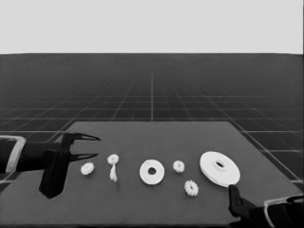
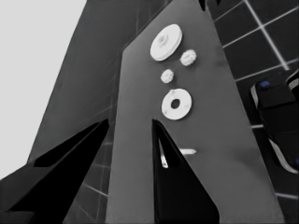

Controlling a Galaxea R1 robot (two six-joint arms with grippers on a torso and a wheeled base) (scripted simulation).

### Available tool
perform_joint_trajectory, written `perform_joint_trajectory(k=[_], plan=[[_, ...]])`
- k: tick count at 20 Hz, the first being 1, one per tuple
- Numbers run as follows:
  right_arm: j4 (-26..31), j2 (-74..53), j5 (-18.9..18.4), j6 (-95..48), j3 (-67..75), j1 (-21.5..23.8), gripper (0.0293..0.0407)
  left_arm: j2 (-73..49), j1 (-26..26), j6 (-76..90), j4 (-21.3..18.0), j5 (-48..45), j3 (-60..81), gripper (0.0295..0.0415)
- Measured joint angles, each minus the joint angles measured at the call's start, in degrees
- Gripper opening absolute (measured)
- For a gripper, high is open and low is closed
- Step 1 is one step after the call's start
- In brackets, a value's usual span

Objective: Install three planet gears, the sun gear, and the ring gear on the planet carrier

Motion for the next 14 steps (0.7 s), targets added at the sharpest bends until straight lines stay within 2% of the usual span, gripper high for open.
perform_joint_trajectory(k=[1, 2, 3, 4, 5, 6, 7, 8, 9, 11, 14], plan=[[4.3, 0.8, 1.3, -0.2, 3.0, -3.1, 0.0293, -0.2, 4.0, -0.1, -4.2, 2.8, 4.1, 0.0295], [2.6, 0.5, 0.8, -0.1, 1.7, -1.9, 0.0308, -0.1, 2.6, -0.1, -2.5, 1.7, 2.5, 0.0297], [1.5, 0.3, 0.4, -0.1, 0.9, -1.3, 0.0337, -0.1, 1.6, -0.1, -1.5, 1.0, 1.4, 0.0314], [0.9, 0.1, 0.3, 0.0, 0.4, -0.9, 0.0368, -0.1, 1.1, 0.0, -0.9, 0.6, 0.9, 0.0347], [0.5, 0.1, 0.1, 0.0, 0.2, -0.6, 0.038, 0.5, 13.7, -27.8, 20.2, 18.6, -7.0, 0.0388], [0.3, 0.1, 0.1, 0.0, 0.0, -0.5, 0.0383, 8.6, 17.2, -51.1, 16.3, 34.9, -18.3, 0.0404], [0.2, 0.0, 0.0, 0.0, 0.0, -0.4, 0.0384, 15.6, 17.9, -60.4, 6.3, 40.4, -30.4, 0.0398], [0.1, 0.0, 0.0, 0.0, -0.1, -0.4, 0.0384, 19.9, 18.4, -63.9, -0.7, 41.9, -40.0, 0.0391], [0.1, 0.0, 0.0, 0.0, -0.1, -0.4, 0.0385, 22.7, 18.8, -65.0, -4.9, 42.7, -46.9, 0.0388], [0.0, 0.0, 0.0, 0.0, -0.1, -0.3, 0.0385, 25.8, 19.1, -65.2, -9.0, 43.5, -54.7, 0.0385], [0.0, 0.0, 0.0, 0.0, -0.2, -0.3, 0.0385, 27.4, 19.3, -64.9, -10.7, 44.0, -58.7, 0.0385]])
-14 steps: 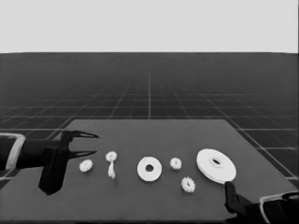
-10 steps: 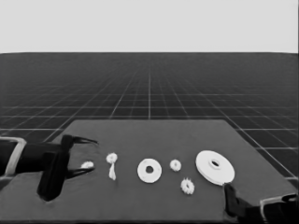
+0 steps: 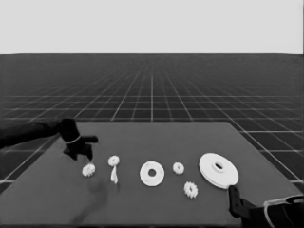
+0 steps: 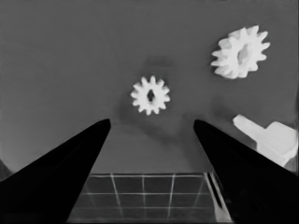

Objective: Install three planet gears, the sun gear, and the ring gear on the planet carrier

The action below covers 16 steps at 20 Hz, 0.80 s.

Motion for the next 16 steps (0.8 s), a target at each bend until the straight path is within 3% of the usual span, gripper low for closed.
perform_joint_trajectory(k=[1, 3, 10, 12, 16], plan=[[0.0, 0.0, 0.0, 0.0, 0.0, 0.0, 0.0385, 1.3, 4.5, 0.7, 3.2, -3.4, -2.6, 0.0385], [0.0, 0.0, 0.0, 0.0, 0.0, 0.0, 0.0385, 3.3, 9.3, 1.7, 5.7, -6.9, -6.5, 0.0385], [0.0, 0.0, 0.0, 0.0, 0.0, 0.0, 0.0385, 4.6, 11.3, 2.6, 6.7, -8.7, -9.2, 0.0385], [0.0, 0.0, 0.0, 0.0, 0.0, 0.0, 0.0385, 4.6, 11.3, 2.6, 6.7, -8.7, -9.3, 0.0314], [0.0, 0.0, 0.0, 0.0, 0.0, 0.0, 0.0385, 4.6, 11.3, 2.6, 6.7, -8.7, -9.3, 0.0312]])
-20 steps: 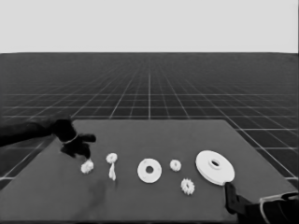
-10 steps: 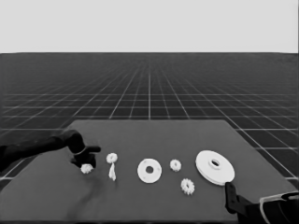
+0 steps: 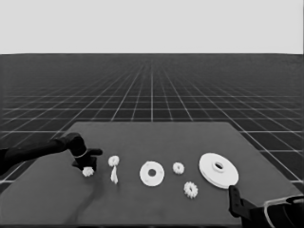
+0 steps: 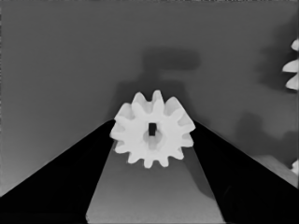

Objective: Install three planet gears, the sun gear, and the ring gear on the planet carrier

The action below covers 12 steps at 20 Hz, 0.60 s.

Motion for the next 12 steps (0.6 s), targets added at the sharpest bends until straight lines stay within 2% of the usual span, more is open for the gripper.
perform_joint_trajectory(k=[4, 6, 7, 12], plan=[[0.0, 0.0, 0.0, 0.0, 0.0, 0.0, 0.0385, 0.0, 0.0, 0.0, 0.0, 0.0, 0.0, 0.0312], [0.0, 0.0, 0.0, 0.0, 0.0, 0.0, 0.0385, -3.4, -6.9, -2.1, -4.2, 5.9, 6.7, 0.0312], [0.0, 0.0, 0.0, 0.0, 0.0, 0.0, 0.0385, -3.8, -8.8, -2.3, -5.4, 7.1, 7.4, 0.0312], [0.0, 0.0, 0.0, 0.0, 0.0, 0.0, 0.0385, -4.1, -11.1, -2.4, -7.0, 8.8, 8.0, 0.0312]])
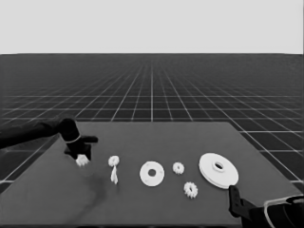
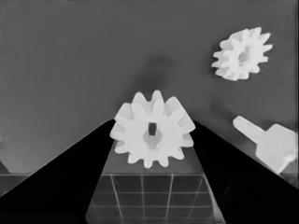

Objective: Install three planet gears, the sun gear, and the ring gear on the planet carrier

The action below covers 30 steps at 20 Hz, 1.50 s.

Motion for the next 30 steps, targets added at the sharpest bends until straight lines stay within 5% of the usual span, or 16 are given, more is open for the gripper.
perform_joint_trajectory(k=[2, 4, 7, 12, 15, 22, 24, 26, 30], plan=[[0.0, 0.0, 0.0, 0.0, 0.0, 0.0, 0.0385, 0.0, -0.1, 0.0, -0.1, 0.1, 0.0, 0.0312], [0.0, 0.0, 0.0, 0.0, 0.0, 0.0, 0.0385, 21.5, -0.7, -28.1, 2.4, 4.5, 3.1, 0.0313], [0.0, 0.0, 0.0, 0.0, 0.0, 0.0, 0.0385, 41.5, -0.8, -27.1, 1.8, 4.3, -14.3, 0.0313], [0.0, 0.0, 0.0, 0.0, 0.0, 0.0, 0.0385, 46.4, -0.7, -24.5, 1.5, 4.0, -21.7, 0.0313], [0.0, 0.0, 0.0, 0.0, 0.0, 0.0, 0.0385, 48.2, 6.0, -21.6, 7.4, 0.9, -27.1, 0.0313], [0.0, 0.0, 0.0, 0.0, 0.0, 0.0, 0.0385, 48.9, 7.5, -20.5, 8.7, -0.2, -29.2, 0.0313], [0.0, 0.0, 0.0, 0.0, 0.0, 0.0, 0.0385, 48.9, 7.5, -20.5, 8.7, -0.2, -29.2, 0.0372], [0.0, 0.0, 0.0, 0.0, 0.0, 0.0, 0.0385, 48.9, 7.5, -20.5, 8.7, -0.2, -29.3, 0.0383], [0.0, 0.0, 0.0, 0.0, 0.0, 0.0, 0.0385, 48.9, 7.5, -20.5, 8.7, -0.2, -29.3, 0.0385]])
